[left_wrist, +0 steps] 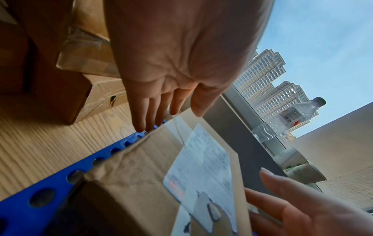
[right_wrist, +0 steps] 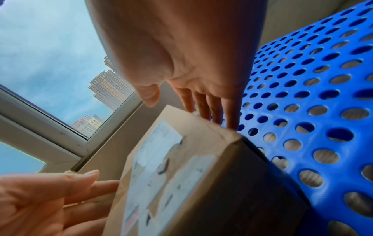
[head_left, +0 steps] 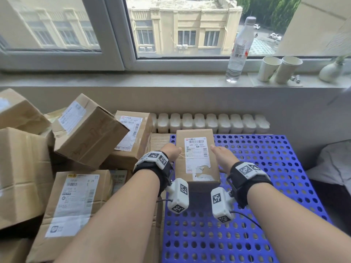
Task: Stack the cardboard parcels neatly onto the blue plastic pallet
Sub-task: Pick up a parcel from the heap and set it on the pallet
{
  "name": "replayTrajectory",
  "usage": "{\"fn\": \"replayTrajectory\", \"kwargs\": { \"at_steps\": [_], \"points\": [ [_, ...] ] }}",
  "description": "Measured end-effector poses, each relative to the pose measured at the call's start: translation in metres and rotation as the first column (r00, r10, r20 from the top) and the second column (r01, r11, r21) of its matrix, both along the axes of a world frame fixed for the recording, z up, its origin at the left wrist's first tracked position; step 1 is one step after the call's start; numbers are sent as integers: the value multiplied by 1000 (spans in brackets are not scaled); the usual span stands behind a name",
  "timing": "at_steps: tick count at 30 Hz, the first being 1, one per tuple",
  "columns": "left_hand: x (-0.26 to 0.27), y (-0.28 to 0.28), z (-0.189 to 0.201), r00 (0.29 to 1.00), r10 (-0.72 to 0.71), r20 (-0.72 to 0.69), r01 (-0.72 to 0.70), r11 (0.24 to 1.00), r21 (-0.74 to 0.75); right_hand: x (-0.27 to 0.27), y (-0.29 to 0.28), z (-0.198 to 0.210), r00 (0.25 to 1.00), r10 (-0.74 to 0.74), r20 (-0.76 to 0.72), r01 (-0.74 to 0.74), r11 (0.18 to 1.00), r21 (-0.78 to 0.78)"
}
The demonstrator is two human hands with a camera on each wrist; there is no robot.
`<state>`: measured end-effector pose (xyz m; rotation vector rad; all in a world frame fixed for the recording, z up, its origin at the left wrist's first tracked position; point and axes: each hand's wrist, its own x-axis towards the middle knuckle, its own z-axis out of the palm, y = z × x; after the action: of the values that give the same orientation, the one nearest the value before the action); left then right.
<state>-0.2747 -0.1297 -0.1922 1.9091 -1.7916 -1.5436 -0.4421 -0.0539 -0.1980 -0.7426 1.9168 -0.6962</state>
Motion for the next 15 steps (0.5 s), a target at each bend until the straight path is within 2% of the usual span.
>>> {"fn": "replayTrajectory", "kwargs": {
  "at_steps": [10,15],
  "points": [
    [25,38,70,998,8,-60,-13,997,-76,16,16,61,980,87,-177,-116,981,-158],
    [47,62,101,978,156,-140,-165,985,-54,38,24,84,967,128,-220,-176,960,-216]
  ]
}}
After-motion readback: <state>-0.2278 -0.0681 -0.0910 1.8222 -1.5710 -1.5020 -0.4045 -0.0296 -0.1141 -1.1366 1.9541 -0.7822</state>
